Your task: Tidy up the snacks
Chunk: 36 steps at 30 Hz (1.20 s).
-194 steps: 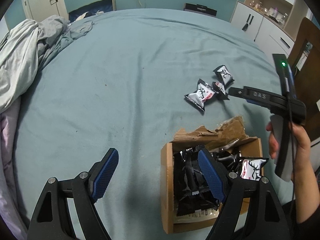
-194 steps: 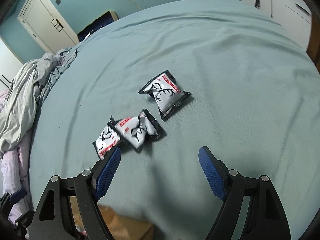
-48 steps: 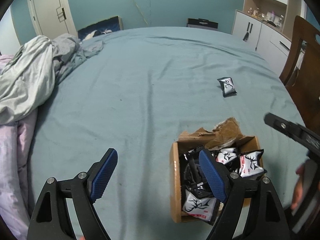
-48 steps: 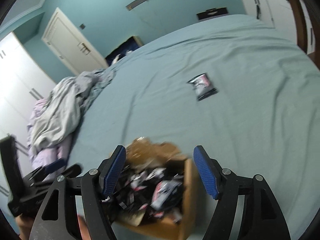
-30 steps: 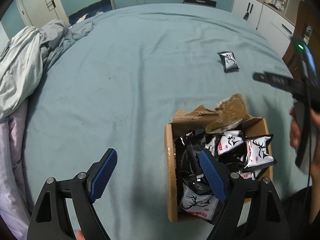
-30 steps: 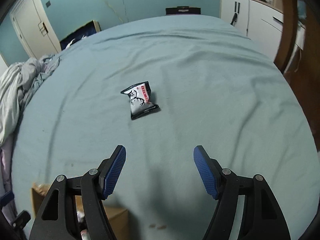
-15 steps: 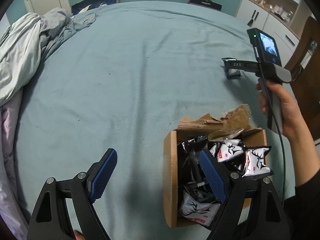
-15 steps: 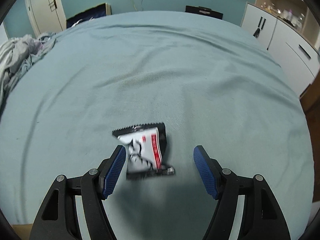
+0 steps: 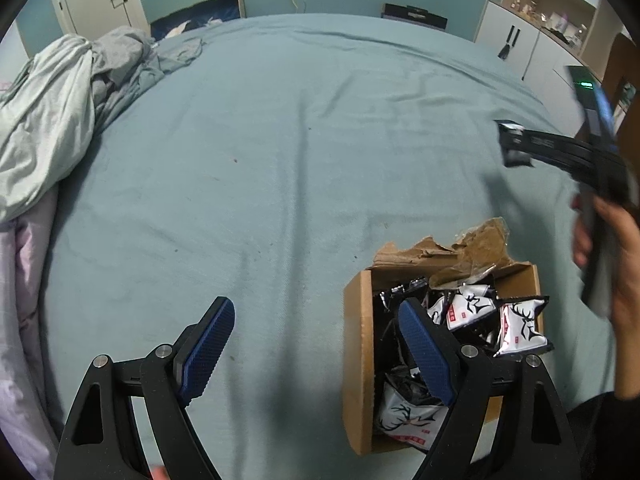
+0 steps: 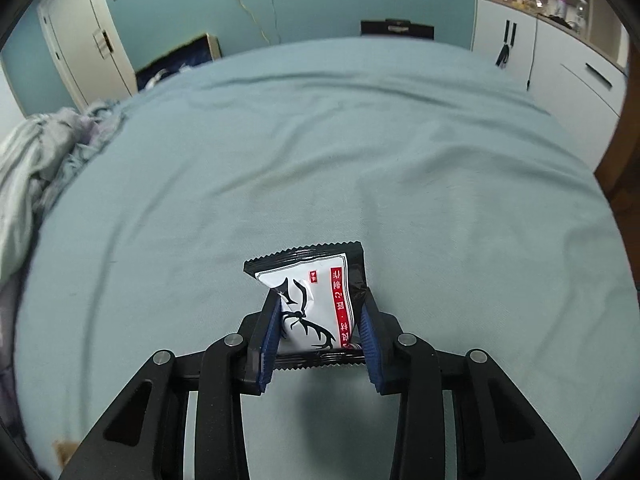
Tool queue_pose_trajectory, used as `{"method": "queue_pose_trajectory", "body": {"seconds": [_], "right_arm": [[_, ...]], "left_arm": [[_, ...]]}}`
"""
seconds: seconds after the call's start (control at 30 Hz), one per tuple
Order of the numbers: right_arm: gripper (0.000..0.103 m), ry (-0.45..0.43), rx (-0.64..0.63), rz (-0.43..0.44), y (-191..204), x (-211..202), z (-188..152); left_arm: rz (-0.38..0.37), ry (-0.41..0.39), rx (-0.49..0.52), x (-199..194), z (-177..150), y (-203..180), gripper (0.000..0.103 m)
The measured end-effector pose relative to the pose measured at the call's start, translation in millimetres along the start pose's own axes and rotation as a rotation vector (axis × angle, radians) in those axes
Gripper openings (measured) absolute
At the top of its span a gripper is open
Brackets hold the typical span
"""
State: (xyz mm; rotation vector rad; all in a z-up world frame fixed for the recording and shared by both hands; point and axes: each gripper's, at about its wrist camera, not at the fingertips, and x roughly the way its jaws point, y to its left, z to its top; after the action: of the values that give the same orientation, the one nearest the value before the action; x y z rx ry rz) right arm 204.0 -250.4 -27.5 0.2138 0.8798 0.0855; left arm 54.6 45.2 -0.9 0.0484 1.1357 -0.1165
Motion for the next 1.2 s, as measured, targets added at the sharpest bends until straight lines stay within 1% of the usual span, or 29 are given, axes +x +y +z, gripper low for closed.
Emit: {"method": "queue_pose_trajectory", "body": {"seconds": [0.1,0.2,0.3,0.37,0.5,0.57,0.63,0.7,0.73,0.77,0.8,0.83,0.87,0.93,1.03,1.1,1.2], "right_arm": [[0.034,-0.016,-0.013,0.067,13.6,-35.4,-22.6],[0.034,-0.03,-0.071,0.105,37.8,-69.1,-49.5],[0.034,-0.04,-0.109,0.143,51.4,-95.3,-79.1],[0.034,-0.034,-0.125,0.168,56.0,-106.2,-98.4],[0.034,-0.016,-0.175,0.161,67.0,-116.3,-131.8],[0.034,-0.009,-0.175,0.169,68.0,-121.2,-138.3],[0.034,0.005,-0.163,0.181,64.3,-124.1,-137.7],[0.035,0.011,-0.155,0.199,64.9,-125.7,-138.0],[0.035,0.009,-0.145,0.21,62.4,-132.1,-132.1],[0.035,0.008,-0.13,0.221,57.1,-140.3,-128.9],[0.035,0.012,-0.105,0.235,55.3,-138.5,-129.6],[0.039,0.015,-0.084,0.236,44.5,-145.9,-131.2],[0.042,0.019,-0.059,0.229,41.8,-144.4,-132.7],[0.067,0.015,-0.026,0.211,37.1,-143.7,-134.8],[0.072,-0.024,-0.015,0.171,35.6,-151.6,-136.4],[0.077,-0.043,-0.002,0.137,30.0,-157.8,-134.0],[0.078,-0.047,-0.01,0.106,28.4,-160.7,-136.7]], "left_arm": [[0.016,-0.026,0.014,-8.0,-4.1,-1.9,0.086],[0.022,-0.057,0.026,-16.0,-8.4,-2.9,0.086],[0.031,-0.086,0.037,-23.8,-12.5,-5.0,0.085],[0.038,-0.103,0.045,-27.0,-13.7,-6.3,0.085],[0.066,-0.125,0.07,-26.8,-16.4,-9.8,0.086],[0.097,-0.124,0.09,-23.0,-18.2,-12.8,0.086],[0.119,-0.119,0.106,-20.6,-20.0,-16.1,0.086],[0.124,-0.112,0.114,-18.1,-20.0,-15.8,0.086],[0.12,-0.109,0.11,-17.3,-19.6,-14.9,0.086],[0.112,-0.104,0.105,-16.6,-19.3,-13.0,0.086],[0.105,-0.101,0.101,-16.3,-19.4,-11.0,0.086],[0.095,-0.096,0.094,-15.8,-18.6,-8.7,0.086],[0.09,-0.095,0.091,-15.4,-18.0,-7.0,0.086],[0.08,-0.104,0.086,-16.7,-17.3,-4.2,0.086],[0.073,-0.122,0.086,-19.0,-16.9,-1.8,0.09],[0.06,-0.128,0.089,-19.5,-16.3,-2.2,0.098],[0.082,-0.151,0.103,-19.7,-16.2,-4.4,0.101]]}}
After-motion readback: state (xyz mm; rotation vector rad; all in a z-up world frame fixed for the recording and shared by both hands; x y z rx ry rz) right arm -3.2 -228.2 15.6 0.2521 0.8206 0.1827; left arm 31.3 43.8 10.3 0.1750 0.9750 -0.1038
